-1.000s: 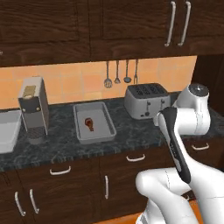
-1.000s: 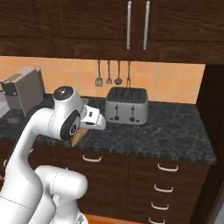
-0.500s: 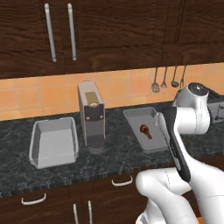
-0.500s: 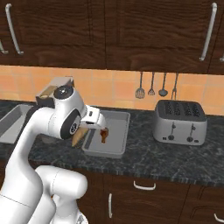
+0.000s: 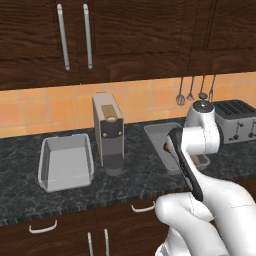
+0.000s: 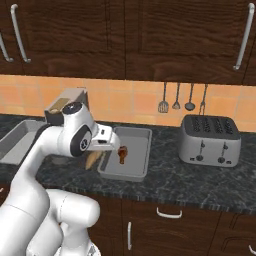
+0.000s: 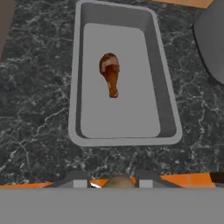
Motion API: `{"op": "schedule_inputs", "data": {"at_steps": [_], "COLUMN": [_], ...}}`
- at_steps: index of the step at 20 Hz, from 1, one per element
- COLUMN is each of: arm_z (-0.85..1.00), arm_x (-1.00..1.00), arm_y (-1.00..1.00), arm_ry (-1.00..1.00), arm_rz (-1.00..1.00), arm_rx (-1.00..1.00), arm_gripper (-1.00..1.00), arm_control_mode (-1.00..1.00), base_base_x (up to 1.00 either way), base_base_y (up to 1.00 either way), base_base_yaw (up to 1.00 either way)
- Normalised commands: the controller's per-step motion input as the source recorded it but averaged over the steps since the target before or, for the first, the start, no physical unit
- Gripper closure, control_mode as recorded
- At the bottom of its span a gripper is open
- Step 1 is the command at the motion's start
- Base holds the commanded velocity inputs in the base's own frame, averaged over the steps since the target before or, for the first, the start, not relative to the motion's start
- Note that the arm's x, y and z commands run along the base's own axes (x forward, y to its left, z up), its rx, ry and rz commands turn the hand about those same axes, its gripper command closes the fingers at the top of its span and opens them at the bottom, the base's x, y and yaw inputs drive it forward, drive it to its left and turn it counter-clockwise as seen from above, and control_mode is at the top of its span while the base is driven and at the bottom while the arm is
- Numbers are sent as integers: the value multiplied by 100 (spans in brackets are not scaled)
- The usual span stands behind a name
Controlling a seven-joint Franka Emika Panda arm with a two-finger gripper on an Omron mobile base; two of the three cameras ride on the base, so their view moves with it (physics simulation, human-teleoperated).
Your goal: Place one sweet potato and one chicken drumstick in each tupperware on the nearby counter, to pack two identical lunches.
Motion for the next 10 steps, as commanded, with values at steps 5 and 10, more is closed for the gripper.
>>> {"op": "schedule_inputs", "data": {"at_steps": [5,10], "arm_z": [-21,-41], "arm_x": [56,83], "arm_y": [-63,-27], "arm_ry": [7,0], "arm_rz": [9,17], "arm_rx": [0,0], "arm_gripper": [100,100], "arm_control_mode": [-100,-100], "base_base_x": [0,0], "base_base_y": [0,0], "base_base_yaw": [0,0]}}
